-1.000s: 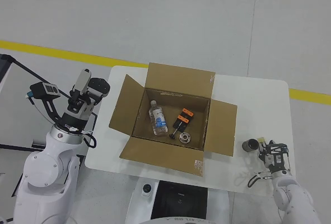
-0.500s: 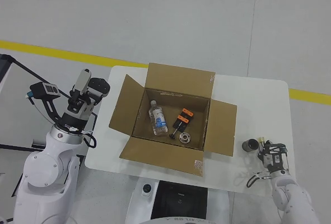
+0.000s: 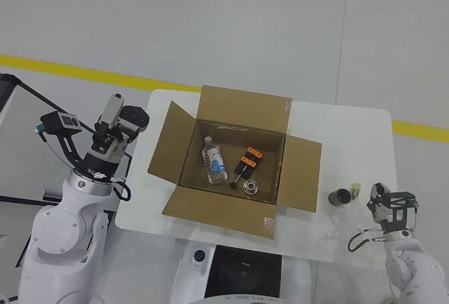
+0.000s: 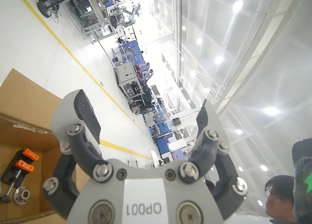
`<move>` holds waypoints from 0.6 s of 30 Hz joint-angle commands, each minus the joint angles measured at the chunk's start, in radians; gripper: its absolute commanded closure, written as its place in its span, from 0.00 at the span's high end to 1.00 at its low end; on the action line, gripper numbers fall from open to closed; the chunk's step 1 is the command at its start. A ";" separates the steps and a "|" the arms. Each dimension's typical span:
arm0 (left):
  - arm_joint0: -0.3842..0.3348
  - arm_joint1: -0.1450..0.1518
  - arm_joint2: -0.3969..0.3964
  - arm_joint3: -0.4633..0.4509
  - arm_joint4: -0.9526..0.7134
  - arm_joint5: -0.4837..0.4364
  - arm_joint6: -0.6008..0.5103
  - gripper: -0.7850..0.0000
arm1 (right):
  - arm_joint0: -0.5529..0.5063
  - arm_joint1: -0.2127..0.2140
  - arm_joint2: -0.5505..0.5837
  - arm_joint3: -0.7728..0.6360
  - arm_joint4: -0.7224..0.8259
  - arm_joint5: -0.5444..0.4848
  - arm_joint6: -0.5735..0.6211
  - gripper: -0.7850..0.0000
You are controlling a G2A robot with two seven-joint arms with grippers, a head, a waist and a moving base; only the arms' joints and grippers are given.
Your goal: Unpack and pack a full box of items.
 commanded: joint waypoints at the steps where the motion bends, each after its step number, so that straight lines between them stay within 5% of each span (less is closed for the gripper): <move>1: 0.000 0.000 0.000 0.000 0.000 0.000 0.000 1.00 | -0.012 0.001 0.011 -0.022 0.007 -0.002 0.017 0.00; 16: 0.000 0.000 0.000 0.000 0.000 0.000 0.000 1.00 | -0.006 0.007 0.012 0.008 -0.006 -0.023 0.105 0.00; 17: 0.000 0.000 0.000 0.000 0.000 0.000 0.000 1.00 | -0.005 0.008 0.010 0.008 -0.009 -0.025 0.112 0.01; 18: 0.000 0.000 0.000 0.000 0.000 0.000 0.000 1.00 | -0.004 0.008 0.008 0.006 -0.013 -0.029 0.119 0.13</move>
